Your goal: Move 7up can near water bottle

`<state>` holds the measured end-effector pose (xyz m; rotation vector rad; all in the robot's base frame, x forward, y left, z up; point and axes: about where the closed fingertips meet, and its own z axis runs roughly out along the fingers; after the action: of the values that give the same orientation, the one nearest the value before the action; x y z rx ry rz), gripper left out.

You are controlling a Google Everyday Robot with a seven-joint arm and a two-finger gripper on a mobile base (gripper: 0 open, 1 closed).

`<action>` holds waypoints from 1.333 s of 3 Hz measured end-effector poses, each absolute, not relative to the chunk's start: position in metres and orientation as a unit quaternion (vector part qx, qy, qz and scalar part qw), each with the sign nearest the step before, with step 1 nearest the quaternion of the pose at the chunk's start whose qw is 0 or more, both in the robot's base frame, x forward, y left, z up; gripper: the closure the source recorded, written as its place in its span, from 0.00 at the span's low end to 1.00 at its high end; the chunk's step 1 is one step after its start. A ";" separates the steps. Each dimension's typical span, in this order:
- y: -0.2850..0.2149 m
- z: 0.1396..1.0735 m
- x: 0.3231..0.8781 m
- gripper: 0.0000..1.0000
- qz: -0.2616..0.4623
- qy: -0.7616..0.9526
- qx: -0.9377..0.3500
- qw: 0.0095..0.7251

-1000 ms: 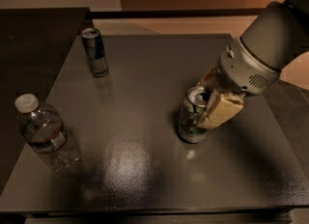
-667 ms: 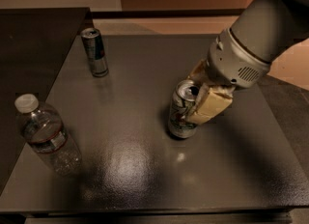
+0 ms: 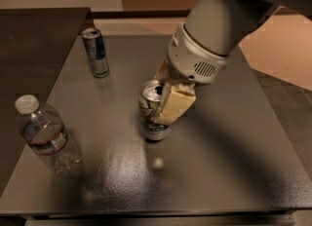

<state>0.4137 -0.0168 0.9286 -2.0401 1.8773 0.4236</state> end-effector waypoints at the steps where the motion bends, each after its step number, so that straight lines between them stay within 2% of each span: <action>1: 0.013 0.922 0.410 1.00 0.153 0.646 -0.732 0.154; 3: 0.054 0.914 0.394 1.00 0.167 0.616 -0.756 0.147; 4: 0.069 0.908 0.388 0.82 0.174 0.602 -0.765 0.146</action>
Offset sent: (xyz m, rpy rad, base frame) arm -0.0177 0.0792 -0.0210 -0.0175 0.0594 0.1352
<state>0.3878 0.0689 0.9077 -2.2036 1.7326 0.5015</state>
